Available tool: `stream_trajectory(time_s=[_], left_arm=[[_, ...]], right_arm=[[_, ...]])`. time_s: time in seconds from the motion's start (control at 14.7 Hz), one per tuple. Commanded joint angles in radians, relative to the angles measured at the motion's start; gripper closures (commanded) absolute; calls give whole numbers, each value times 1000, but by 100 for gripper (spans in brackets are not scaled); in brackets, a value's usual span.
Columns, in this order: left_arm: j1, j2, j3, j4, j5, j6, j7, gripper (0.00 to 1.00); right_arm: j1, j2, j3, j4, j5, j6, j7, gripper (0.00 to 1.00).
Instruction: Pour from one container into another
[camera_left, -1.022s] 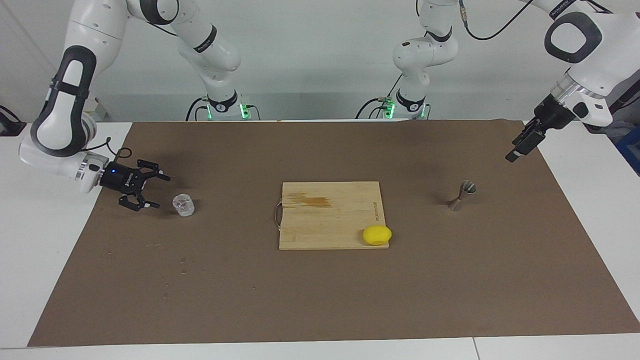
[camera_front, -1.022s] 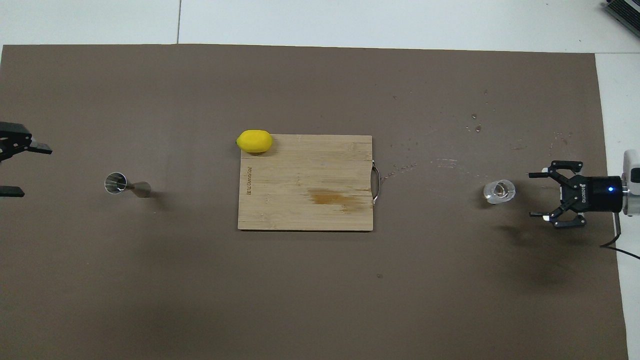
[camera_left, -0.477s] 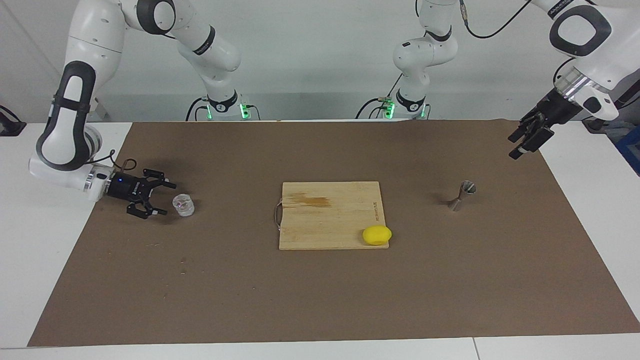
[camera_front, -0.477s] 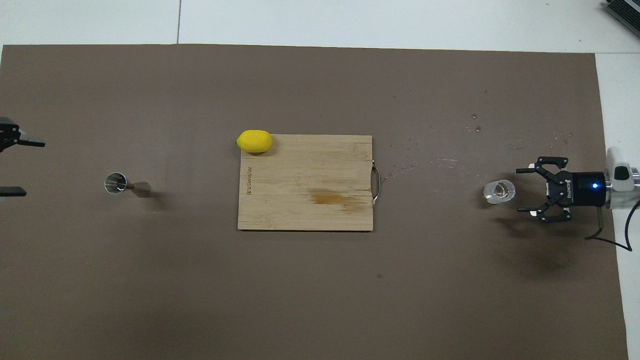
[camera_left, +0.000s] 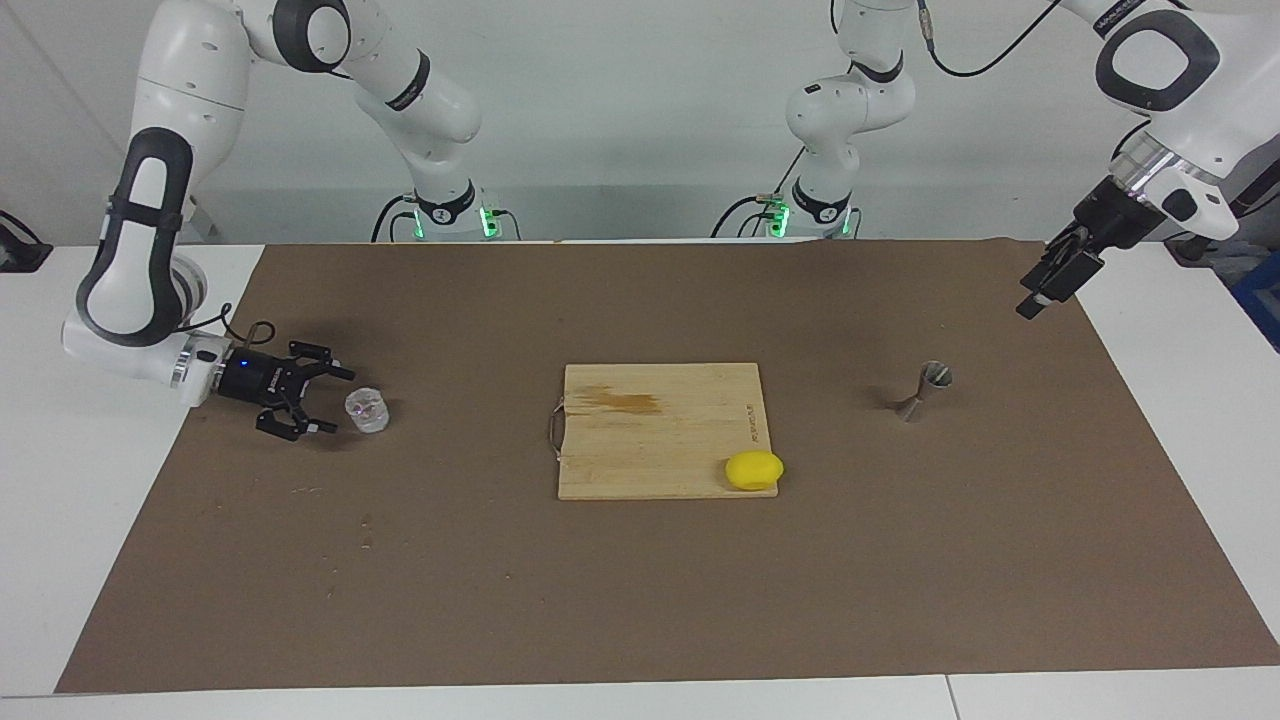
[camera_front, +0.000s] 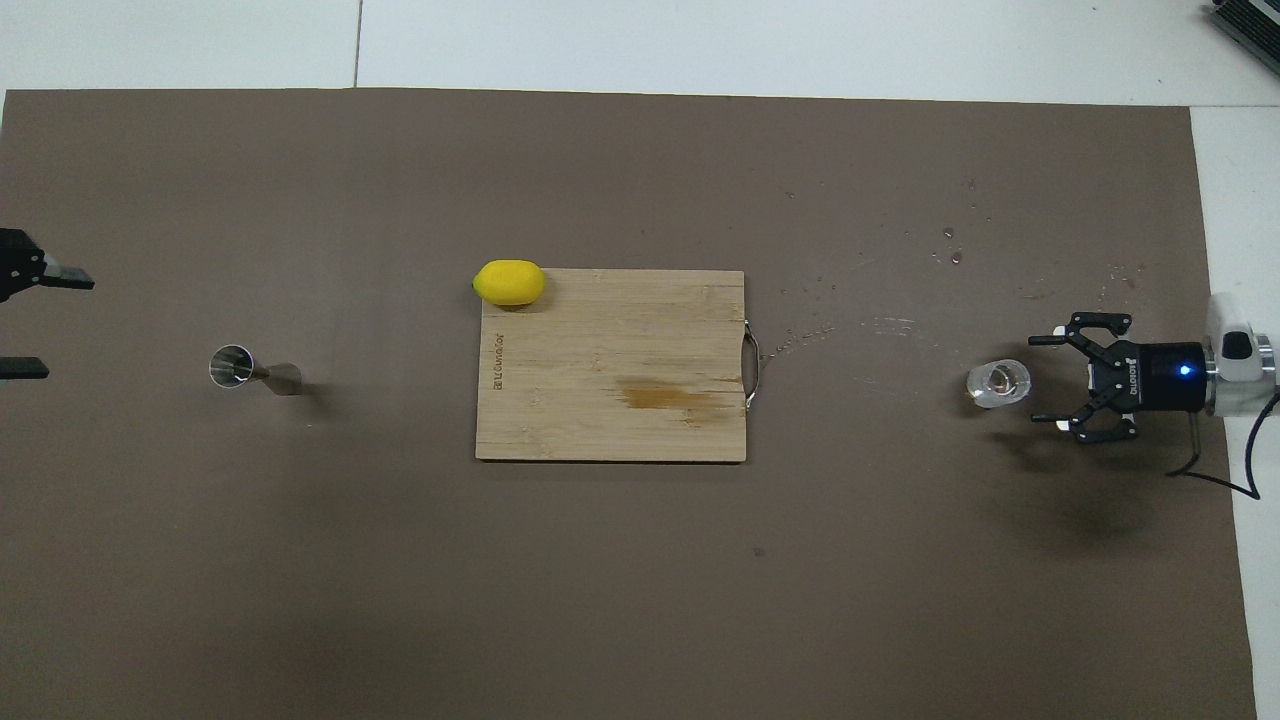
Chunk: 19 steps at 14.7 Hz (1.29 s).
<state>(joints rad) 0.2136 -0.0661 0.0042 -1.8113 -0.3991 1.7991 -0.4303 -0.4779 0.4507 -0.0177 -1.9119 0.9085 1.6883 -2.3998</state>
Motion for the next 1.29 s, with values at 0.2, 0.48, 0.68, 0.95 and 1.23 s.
stream_trajectory(time_s=[0.2, 0.48, 0.68, 0.95, 1.23], left_arm=[[12, -17, 0, -26, -38, 65, 497, 0], [15, -18, 0, -43, -174, 94, 886, 0], [23, -12, 2, -56, -173, 77, 1012, 0], [23, -6, 2, -91, -234, 13, 1018, 0], [130, 64, 3, -77, -403, -137, 1077, 0]], right_arm=[[8, 25, 12, 4, 18, 50, -24, 0], [16, 25, 12, 1, 23, 51, -24, 0], [18, 25, 12, -1, 21, 54, -24, 0], [25, 25, 12, -7, 21, 56, -21, 0], [41, 25, 13, -13, 24, 74, -19, 0]])
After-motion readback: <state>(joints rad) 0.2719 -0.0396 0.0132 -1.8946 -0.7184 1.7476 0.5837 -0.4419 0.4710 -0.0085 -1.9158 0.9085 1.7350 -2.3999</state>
